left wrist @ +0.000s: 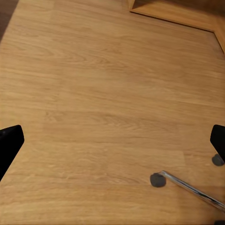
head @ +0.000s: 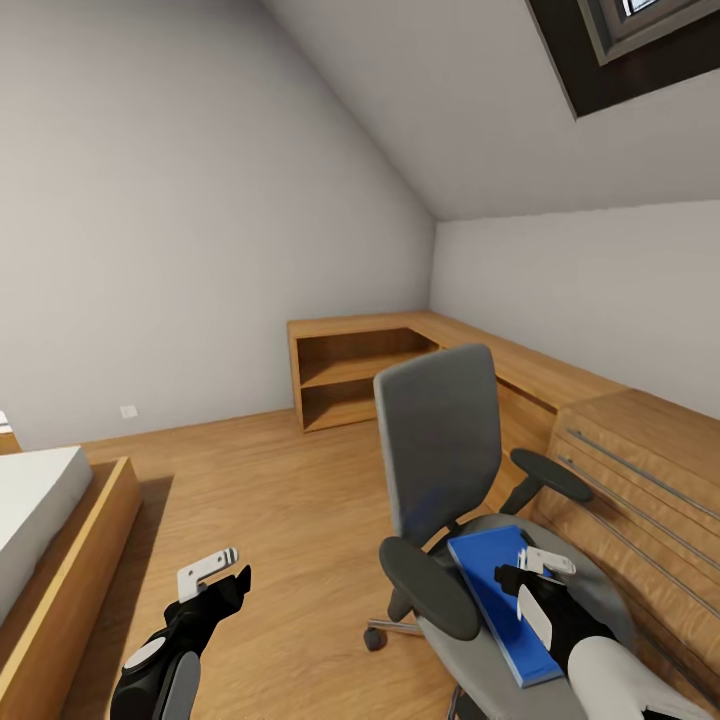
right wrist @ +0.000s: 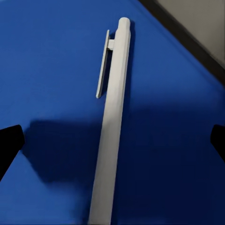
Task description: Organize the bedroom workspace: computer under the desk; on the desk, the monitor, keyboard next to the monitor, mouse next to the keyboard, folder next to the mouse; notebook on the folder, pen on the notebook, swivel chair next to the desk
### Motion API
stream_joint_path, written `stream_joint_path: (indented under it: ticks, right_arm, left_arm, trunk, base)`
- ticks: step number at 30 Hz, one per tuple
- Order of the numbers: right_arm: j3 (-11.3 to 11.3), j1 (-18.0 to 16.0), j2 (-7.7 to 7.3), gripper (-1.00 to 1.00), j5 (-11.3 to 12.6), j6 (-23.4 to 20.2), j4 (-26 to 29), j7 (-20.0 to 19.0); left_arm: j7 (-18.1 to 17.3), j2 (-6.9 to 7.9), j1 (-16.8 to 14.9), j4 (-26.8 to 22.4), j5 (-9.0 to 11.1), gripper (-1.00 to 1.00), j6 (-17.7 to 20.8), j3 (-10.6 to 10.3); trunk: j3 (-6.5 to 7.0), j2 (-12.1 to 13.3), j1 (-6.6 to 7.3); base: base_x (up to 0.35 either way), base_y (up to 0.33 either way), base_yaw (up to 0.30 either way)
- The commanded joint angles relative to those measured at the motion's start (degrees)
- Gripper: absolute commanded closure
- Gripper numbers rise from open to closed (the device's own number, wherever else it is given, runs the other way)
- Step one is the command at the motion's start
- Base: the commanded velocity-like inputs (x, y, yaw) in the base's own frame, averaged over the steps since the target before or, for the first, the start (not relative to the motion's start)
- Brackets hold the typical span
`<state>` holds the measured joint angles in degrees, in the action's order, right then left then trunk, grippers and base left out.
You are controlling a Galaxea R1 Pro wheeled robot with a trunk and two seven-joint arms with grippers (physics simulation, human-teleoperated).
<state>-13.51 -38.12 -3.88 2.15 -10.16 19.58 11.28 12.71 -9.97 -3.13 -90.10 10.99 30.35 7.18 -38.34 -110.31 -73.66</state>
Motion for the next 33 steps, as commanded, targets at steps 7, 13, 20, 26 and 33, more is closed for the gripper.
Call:
stream_joint_path:
  ticks: [7,13,20,26,33]
  right_arm:
    - [0.0,0.0,-0.04,-1.00,0.2,-0.3,0.1,0.1]
    - [0.0,0.0,-0.04,1.00,0.2,-0.3,0.1,0.2]
    - [0.0,0.0,-0.07,1.00,0.2,-0.3,0.2,0.3]
    - [0.0,0.0,-0.08,1.00,0.2,-0.3,0.2,0.3]
    - [0.0,0.0,-0.07,1.00,0.2,-0.4,0.3,0.3]
  left_arm:
    - [0.4,0.01,0.0,-0.1,0.6,-1.00,0.2,0.0]
    - [0.4,0.01,0.0,-0.1,0.6,-1.00,0.2,0.0]
    - [0.4,0.02,0.0,-0.1,0.6,-1.00,0.2,0.0]
    - [0.4,-0.01,0.0,-0.1,0.6,-1.00,0.2,0.0]
    - [0.4,0.02,0.0,-0.1,0.6,-1.00,0.2,0.0]
  trunk:
    - [-0.24,-0.4,-0.22]
    - [-0.24,-0.4,-0.22]
    - [-0.24,-0.4,-0.22]
    - [-0.24,-0.4,-0.22]
    - [-0.24,-0.4,-0.22]
  base:
    - [0.000,0.000,0.000]
    - [0.000,0.000,0.000]
    - [0.000,0.000,0.000]
    - [0.000,0.000,0.000]
    - [0.000,0.000,0.000]
